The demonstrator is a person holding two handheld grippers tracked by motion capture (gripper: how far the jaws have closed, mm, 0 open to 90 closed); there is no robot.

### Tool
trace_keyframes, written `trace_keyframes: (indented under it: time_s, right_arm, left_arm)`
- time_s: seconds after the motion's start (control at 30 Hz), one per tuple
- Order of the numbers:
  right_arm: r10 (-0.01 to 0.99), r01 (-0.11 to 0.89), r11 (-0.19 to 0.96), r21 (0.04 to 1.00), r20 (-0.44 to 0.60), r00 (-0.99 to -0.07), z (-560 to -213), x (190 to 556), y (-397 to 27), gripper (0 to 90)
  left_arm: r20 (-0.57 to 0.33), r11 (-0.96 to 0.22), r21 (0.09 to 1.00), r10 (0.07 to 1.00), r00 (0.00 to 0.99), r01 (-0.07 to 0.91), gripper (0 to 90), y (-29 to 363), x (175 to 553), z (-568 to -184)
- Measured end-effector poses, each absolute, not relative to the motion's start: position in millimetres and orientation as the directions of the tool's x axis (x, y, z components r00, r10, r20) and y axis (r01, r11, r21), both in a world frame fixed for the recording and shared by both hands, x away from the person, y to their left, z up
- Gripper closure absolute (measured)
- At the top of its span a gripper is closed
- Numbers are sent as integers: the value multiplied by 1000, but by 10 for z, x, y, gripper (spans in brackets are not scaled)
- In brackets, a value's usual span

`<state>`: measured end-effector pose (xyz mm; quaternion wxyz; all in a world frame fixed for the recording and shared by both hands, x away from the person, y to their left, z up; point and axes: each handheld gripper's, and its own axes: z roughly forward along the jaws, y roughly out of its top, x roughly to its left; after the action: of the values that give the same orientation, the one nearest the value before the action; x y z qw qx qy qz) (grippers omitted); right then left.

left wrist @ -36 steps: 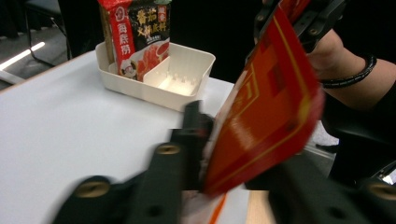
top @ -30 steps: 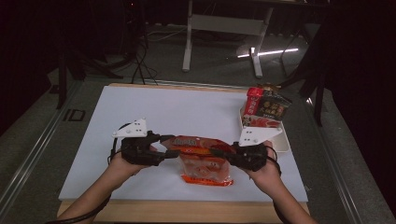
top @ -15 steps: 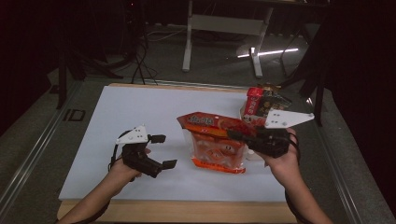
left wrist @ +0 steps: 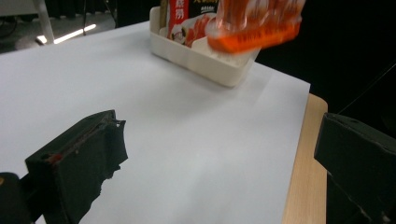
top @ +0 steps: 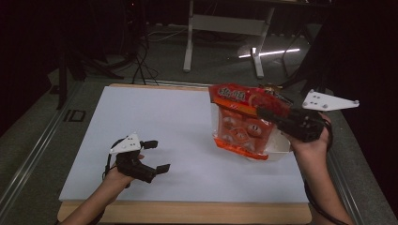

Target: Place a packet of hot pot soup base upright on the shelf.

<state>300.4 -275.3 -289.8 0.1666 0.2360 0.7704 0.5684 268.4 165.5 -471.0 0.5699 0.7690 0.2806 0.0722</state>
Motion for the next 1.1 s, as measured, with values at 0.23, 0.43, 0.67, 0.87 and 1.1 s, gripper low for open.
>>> trace_keyframes:
  time_s: [0.23,0.43,0.67,0.87,1.1]
  right_arm:
    - [628,186,223,957,5,-778,-2812,3122,-3022,900]
    - [682,199,214,956,-1,-731,-2793,3219,-3214,900]
    - [724,212,195,957,5,-690,-2883,3322,-3406,900]
    - [743,232,186,955,18,-669,-3027,3446,-3496,900]
    - [742,277,166,946,65,-668,-3224,3612,-3562,900]
  left_arm:
    - [-231,-190,904,536,812,382,7,1746,2632,-4838]
    - [-232,-182,904,553,800,387,7,1798,2583,-4917]
    - [-239,-171,902,568,788,397,7,1840,2553,-4982]
    - [-257,-145,902,574,777,406,7,1869,2555,-5019]
    - [-256,-152,900,576,776,409,7,1882,2557,-5033]
